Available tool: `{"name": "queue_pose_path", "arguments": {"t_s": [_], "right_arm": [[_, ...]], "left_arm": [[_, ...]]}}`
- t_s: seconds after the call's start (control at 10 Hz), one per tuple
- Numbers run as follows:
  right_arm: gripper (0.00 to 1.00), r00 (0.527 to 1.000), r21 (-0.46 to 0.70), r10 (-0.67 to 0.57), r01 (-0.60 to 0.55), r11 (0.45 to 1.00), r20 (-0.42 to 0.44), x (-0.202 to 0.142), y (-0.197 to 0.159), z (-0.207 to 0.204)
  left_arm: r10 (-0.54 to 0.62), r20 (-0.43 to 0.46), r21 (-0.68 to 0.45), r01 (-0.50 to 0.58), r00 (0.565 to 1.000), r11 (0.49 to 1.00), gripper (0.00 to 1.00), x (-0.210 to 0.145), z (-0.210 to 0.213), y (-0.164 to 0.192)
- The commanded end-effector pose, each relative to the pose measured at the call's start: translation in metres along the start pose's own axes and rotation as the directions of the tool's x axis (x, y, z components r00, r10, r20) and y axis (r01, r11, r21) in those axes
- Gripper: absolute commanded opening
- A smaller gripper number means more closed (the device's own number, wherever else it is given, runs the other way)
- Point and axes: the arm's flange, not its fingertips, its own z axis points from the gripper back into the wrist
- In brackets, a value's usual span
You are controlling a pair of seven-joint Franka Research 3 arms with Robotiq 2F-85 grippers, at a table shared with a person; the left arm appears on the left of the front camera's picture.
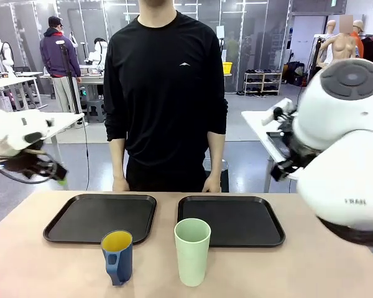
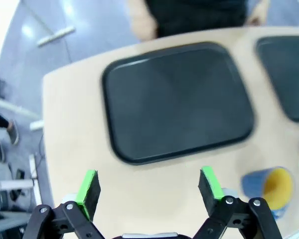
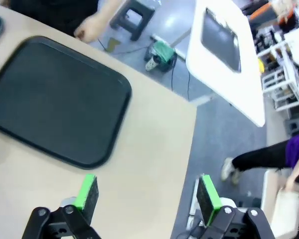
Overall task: Sort and store the cups by type.
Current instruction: Pick up the Reusable plastic cup.
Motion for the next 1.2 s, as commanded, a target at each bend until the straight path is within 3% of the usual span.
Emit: {"name": "queue_pose_path", "arguments": {"t_s": [0.0,0.3,0.9,1.0,1.1], "right_arm": [[1.00,0.996,0.070,-0.053,0.058,0.996,-0.072,-0.053,-0.021,-0.061],[1.00,0.986,0.146,-0.104,0.123,0.982,-0.127,-0.071,-0.042,-0.117],[1.00,0.977,0.141,-0.140,0.164,0.976,-0.163,-0.070,-0.045,-0.125],[1.00,0.977,0.155,-0.131,0.157,0.975,-0.166,-0.056,-0.049,-0.139],[1.00,0.977,0.155,-0.131,0.157,0.975,-0.166,-0.056,-0.049,-0.139]], "left_arm": [[0.062,-0.010,0.012,-0.062,0.998,0.998,1.00,-0.056,-0.051,0.039],[0.120,-0.038,-0.047,-0.122,0.992,0.991,1.00,-0.067,-0.104,0.072],[0.119,-0.057,-0.064,-0.123,0.991,0.990,1.00,-0.064,-0.108,0.071],[0.097,-0.051,-0.040,-0.099,0.994,0.994,1.00,-0.061,-0.102,0.063],[0.142,-0.075,-0.039,-0.145,0.987,0.989,1.00,-0.038,-0.119,0.070]]}}
